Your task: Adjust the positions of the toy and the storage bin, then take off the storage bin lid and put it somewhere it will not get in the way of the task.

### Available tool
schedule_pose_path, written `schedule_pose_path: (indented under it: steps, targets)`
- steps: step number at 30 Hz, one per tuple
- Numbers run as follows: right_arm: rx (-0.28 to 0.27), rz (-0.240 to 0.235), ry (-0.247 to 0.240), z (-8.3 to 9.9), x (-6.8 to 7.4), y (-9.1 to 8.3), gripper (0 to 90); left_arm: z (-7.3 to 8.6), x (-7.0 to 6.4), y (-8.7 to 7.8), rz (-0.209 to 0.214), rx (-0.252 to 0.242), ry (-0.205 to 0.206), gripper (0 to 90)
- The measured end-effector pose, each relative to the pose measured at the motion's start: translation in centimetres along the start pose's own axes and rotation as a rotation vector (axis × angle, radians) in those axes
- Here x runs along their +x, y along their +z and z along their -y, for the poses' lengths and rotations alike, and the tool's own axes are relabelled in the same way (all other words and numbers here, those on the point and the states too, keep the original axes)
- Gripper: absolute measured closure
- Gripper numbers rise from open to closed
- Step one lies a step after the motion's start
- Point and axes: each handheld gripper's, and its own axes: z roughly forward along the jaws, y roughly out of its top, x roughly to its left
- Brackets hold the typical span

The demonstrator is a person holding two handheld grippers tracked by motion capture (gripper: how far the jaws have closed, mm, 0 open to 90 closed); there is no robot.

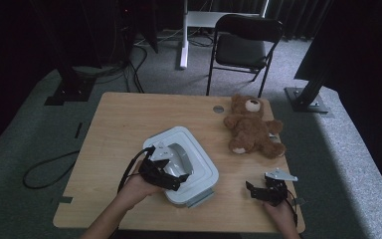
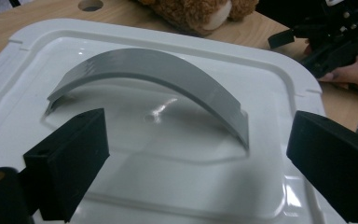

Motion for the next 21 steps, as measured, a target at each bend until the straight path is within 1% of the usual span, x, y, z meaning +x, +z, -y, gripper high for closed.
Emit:
schedule_pose_path:
  steps: [2, 4, 7, 12, 16, 18, 20, 21]
  targets:
    - [0.006, 0.002, -0.010, 0.0, 0.1, 0.1, 11.0, -0.2, 0.1, 0.5, 0.001, 0.004, -0.013, 6.3]
    - [0.002, 0.000, -0.007, 0.0, 0.0, 0.0, 11.0, -0.3, 0.1, 0.8, 0.002, 0.009, -0.025, 6.3]
    - [-0.003, -0.004, 0.000, 0.0, -0.1, 0.0, 11.0, -0.5, 0.0, 1.0, 0.001, 0.014, -0.021, 6.3]
    - [0.002, -0.003, -0.008, 0.0, 0.0, 0.0, 11.0, -0.6, -0.1, 1.4, -0.001, 0.026, -0.027, 6.4]
    - [0.008, -0.013, -0.008, 0.0, 0.0, 0.0, 11.0, -0.6, -0.2, 1.7, 0.014, 0.033, -0.032, 6.4]
    - [0.012, -0.008, -0.013, 0.0, 0.0, 0.1, 11.0, -0.5, -0.3, 1.8, 0.027, 0.028, -0.044, 6.6]
    - [0.015, -0.001, -0.013, 0.0, 0.1, 0.1, 11.0, -0.4, -0.6, 1.8, 0.039, 0.020, -0.048, 8.6]
    - [0.017, 0.002, -0.012, 0.0, 0.1, 0.1, 11.0, -0.4, -0.7, 1.9, 0.039, 0.014, -0.047, 13.5]
